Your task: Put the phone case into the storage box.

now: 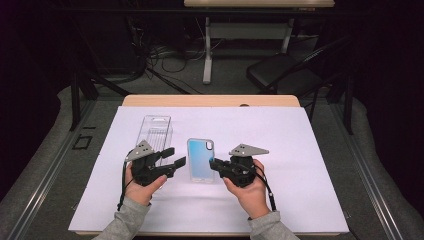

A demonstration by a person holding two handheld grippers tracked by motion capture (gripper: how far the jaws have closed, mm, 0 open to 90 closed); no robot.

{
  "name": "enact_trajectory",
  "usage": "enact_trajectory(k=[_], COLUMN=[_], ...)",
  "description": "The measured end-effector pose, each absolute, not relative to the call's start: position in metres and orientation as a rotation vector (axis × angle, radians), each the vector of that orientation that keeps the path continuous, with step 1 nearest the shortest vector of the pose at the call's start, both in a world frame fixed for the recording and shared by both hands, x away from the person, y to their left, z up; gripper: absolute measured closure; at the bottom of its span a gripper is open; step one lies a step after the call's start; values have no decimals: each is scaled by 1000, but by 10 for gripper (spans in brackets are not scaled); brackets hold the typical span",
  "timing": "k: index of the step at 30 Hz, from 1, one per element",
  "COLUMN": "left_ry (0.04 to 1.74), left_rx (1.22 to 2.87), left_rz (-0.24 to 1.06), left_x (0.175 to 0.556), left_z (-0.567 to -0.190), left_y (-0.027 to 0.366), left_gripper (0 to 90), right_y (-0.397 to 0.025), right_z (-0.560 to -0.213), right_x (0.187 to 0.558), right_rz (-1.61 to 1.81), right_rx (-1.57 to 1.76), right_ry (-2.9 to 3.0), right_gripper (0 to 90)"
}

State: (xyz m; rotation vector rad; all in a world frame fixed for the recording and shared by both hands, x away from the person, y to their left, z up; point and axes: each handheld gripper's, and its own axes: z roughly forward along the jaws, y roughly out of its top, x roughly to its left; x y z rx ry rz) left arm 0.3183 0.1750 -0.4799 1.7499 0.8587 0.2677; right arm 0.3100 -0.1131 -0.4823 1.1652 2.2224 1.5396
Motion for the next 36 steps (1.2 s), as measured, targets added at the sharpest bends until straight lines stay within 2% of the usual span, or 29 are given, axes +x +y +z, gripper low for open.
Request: enact_trajectory(k=[8, 20, 28, 36], left_ry=[841, 780, 726, 680], left_rx=[1782, 1907, 1978, 1986], left_rz=[326, 520, 590, 601], left_x=[317, 310, 309, 307], left_z=[-475, -468, -465, -460], left_y=[176, 169, 165, 165], left_gripper=[401, 405, 404, 407], right_y=[-108, -106, -104, -103], right_z=[-484, -485, -486, -485], right_x=[308, 308, 307, 306], right_rz=[1494, 1460, 1448, 1450], right_rx=[1130, 1123, 1120, 1115], right_ry=[2236, 2252, 2266, 2268], right_gripper=[826, 826, 826, 826])
